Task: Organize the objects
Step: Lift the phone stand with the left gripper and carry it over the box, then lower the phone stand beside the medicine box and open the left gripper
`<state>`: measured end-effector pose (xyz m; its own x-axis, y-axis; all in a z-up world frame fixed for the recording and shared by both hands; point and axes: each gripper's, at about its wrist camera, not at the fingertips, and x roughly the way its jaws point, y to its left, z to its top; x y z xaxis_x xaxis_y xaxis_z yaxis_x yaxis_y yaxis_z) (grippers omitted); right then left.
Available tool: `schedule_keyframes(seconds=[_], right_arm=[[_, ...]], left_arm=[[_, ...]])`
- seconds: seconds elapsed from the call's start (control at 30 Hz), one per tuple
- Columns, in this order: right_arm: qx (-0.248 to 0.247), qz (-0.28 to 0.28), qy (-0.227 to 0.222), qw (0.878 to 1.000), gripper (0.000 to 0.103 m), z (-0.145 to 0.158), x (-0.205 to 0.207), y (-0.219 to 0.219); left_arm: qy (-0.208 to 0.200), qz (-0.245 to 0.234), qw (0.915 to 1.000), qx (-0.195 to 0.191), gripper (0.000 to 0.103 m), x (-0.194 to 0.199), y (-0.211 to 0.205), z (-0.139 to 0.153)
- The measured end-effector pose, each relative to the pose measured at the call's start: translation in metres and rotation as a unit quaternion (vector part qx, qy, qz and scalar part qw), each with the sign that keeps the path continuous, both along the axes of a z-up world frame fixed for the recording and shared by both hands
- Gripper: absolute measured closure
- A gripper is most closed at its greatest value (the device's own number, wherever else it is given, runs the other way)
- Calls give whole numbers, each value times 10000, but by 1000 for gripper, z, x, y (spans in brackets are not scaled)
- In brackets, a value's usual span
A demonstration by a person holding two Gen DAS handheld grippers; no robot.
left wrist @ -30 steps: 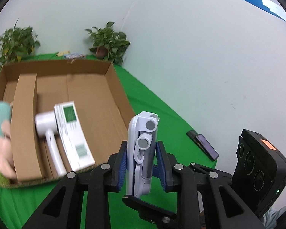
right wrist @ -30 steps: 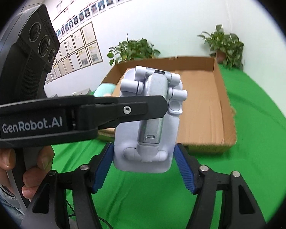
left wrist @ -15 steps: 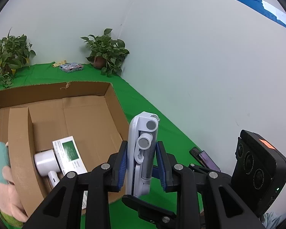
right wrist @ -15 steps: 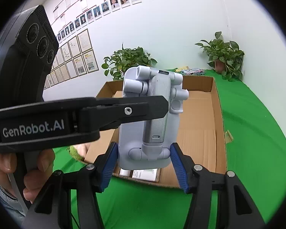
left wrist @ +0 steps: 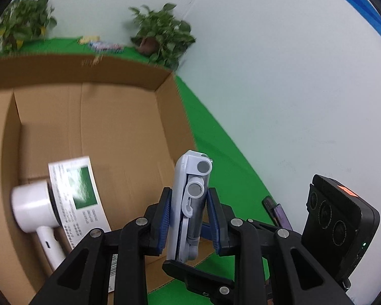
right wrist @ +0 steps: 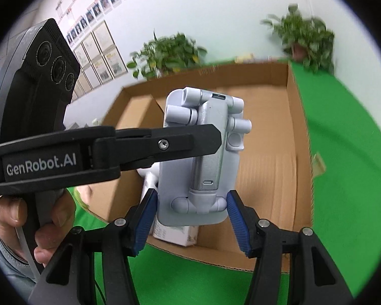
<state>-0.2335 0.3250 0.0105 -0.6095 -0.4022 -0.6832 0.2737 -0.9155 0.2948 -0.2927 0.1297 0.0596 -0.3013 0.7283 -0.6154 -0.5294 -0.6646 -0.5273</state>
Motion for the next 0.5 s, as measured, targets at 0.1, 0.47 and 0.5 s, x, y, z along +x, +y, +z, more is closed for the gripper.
schedule_keyframes(seconds=[0.1, 0.47, 0.5], right_arm=[[-57, 74, -328, 9994, 48, -22, -8, 5], [-149, 290, -1166, 9926, 48, -70, -26, 13], [-155, 301, -1217, 9920, 48, -74, -28, 14]], left_arm=[[-295, 51, 9995, -76, 80, -11, 6, -32], [-1011, 345, 9939, -271, 80, -29, 15, -101], [-1068, 387, 9930, -332, 79, -30, 16, -106]])
